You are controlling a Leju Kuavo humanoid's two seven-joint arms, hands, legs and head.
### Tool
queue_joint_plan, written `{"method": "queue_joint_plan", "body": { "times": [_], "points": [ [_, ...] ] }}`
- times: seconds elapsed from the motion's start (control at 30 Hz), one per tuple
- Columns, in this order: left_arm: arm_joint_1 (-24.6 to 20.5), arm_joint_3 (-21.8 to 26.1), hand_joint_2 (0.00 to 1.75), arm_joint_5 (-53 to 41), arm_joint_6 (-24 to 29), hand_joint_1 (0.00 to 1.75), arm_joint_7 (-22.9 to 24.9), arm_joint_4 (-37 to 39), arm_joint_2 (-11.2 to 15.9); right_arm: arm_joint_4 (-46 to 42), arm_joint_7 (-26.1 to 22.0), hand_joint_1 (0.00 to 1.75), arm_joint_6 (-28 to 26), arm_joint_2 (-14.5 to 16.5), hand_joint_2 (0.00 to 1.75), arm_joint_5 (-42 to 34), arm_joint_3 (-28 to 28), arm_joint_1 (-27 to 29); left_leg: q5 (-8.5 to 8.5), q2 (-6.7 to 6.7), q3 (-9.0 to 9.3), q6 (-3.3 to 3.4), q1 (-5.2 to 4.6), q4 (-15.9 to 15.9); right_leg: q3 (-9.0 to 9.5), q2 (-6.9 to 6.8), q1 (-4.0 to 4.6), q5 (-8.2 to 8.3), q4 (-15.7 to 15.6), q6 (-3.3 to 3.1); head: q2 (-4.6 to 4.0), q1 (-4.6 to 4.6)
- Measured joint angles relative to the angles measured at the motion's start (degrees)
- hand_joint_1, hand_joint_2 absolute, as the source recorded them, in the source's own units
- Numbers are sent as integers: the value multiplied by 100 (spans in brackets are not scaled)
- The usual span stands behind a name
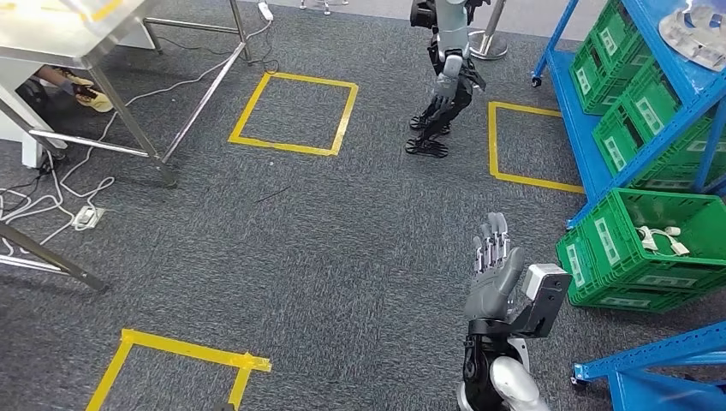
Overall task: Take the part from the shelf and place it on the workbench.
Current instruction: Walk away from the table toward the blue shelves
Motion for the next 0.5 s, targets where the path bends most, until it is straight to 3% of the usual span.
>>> {"method": "queue_joint_plan", "body": {
  "times": [0.07, 0.13, 0.2, 0.23, 0.27, 0.3, 0.37, 0.43, 0.5],
  "points": [
    [-11, 1, 0, -29, -1, 0, -27, -7, -15, 295, -118, 0, 152, 21, 0, -250, -44, -6, -116, -304, -32, -38, 18, 134, 61, 80, -24, 21, -85, -60, 0, -20],
    [-1, 2, 0, -67, 5, 0, -68, -14, -25, 656, -261, 0, 328, 60, 0, -507, -102, -30, -397, -667, -331, -38, 19, 717, 109, 166, -38, 22, -131, -107, 0, -72],
    [36, 1, 0, -102, 31, 0, -95, -19, -50, 1070, -379, 0, 491, 84, 0, -715, -154, -27, -619, -707, -781, -34, 11, 1426, 122, 291, -30, 2, -127, -136, 0, -123],
    [51, -1, 0, -119, 50, 0, -101, -19, -68, 1284, -420, 0, 568, 89, 0, -792, -176, -18, -583, -692, -925, -33, 12, 1575, 131, 368, -26, -9, -122, -140, 0, -139],
    [62, -2, 0, -135, 70, 0, -103, -20, -90, 1496, -453, 0, 635, 89, 0, -856, -200, -15, -426, -684, -964, -31, 14, 1510, 144, 449, -28, -24, -113, -134, 0, -151],
    [65, -2, 0, -149, 84, 0, -101, -21, -108, 1715, -479, 0, 697, 94, 0, -903, -223, -24, -177, -713, -898, -29, 18, 1246, 162, 534, -36, -47, -96, -119, 0, -166],
    [68, -3, 0, -165, 98, 0, -85, -24, -136, 2228, -539, 0, 800, 126, 0, -986, -265, -87, 237, -1020, -645, -21, 55, 564, 172, 694, -57, -115, -26, -61, 0, -210],
    [75, -3, 0, -170, 103, 0, -64, -27, -152, 2804, -616, 0, 895, 188, 0, -1065, -291, -189, 303, -1254, -492, 6, 73, 225, 128, 849, -87, -160, 42, 9, 0, -227],
    [76, -4, 0, -174, 106, 0, -42, -33, -162, 3312, -687, 0, 975, 243, 0, -1130, -304, -251, 254, -1139, -442, 63, 50, 174, 91, 998, -125, -159, 46, 80, 0, -227]
  ]
}}
